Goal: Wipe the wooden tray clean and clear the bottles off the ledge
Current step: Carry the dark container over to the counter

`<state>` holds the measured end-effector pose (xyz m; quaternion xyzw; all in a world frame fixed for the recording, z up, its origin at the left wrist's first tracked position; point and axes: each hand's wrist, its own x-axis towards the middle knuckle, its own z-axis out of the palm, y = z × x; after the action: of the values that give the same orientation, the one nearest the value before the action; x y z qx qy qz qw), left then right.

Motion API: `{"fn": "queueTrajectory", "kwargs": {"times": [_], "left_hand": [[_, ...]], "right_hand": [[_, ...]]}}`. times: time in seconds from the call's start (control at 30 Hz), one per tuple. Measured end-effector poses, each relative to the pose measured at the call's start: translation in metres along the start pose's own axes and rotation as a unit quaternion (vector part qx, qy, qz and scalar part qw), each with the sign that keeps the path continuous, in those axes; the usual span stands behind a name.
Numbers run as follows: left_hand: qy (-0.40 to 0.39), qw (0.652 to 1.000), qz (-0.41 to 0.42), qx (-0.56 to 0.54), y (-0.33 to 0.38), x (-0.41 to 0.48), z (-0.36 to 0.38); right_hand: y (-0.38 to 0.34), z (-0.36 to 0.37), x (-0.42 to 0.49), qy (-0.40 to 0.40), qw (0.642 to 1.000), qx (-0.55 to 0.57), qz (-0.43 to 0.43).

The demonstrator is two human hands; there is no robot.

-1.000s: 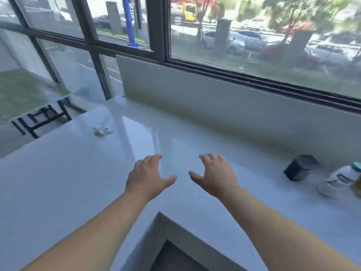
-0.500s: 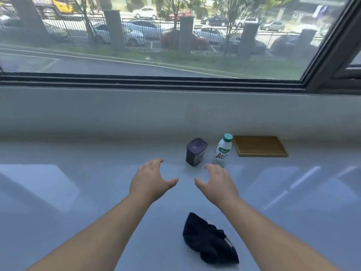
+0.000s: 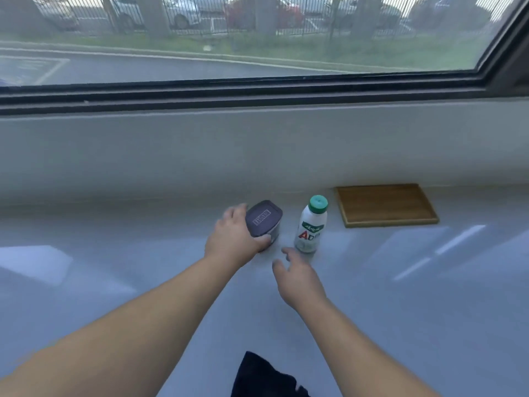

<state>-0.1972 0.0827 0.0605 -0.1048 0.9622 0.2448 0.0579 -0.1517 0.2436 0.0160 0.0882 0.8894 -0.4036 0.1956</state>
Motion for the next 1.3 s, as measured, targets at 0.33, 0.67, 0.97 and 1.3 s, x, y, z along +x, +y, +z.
{"fn": "queueTrajectory", "kwargs": {"times": [0.33,0.67,0.97,1.3], "left_hand": [[-0.006,0.998,-0.035,-0.052,0.016,0.043,0.026],[0.084,0.989,-0.086,-0.086,-0.034,-0.002,-0.022],[0.185,0.953,-0.211,-0.113,-0.179,-0.134,-0.119],[0.31,0.869,-0.367,-0.119,-0.396,-0.437,-0.219]], "right_hand": [[-0.002,0.005,0.067,-0.064,0.99,0.123,0.039],[-0.067,0.042,0.055,-0.134,0.939,0.3,0.102],[-0.169,0.167,-0.067,-0.259,0.931,0.258,0.014],[-0.247,0.38,-0.357,-0.43,0.888,0.152,-0.056]]}}
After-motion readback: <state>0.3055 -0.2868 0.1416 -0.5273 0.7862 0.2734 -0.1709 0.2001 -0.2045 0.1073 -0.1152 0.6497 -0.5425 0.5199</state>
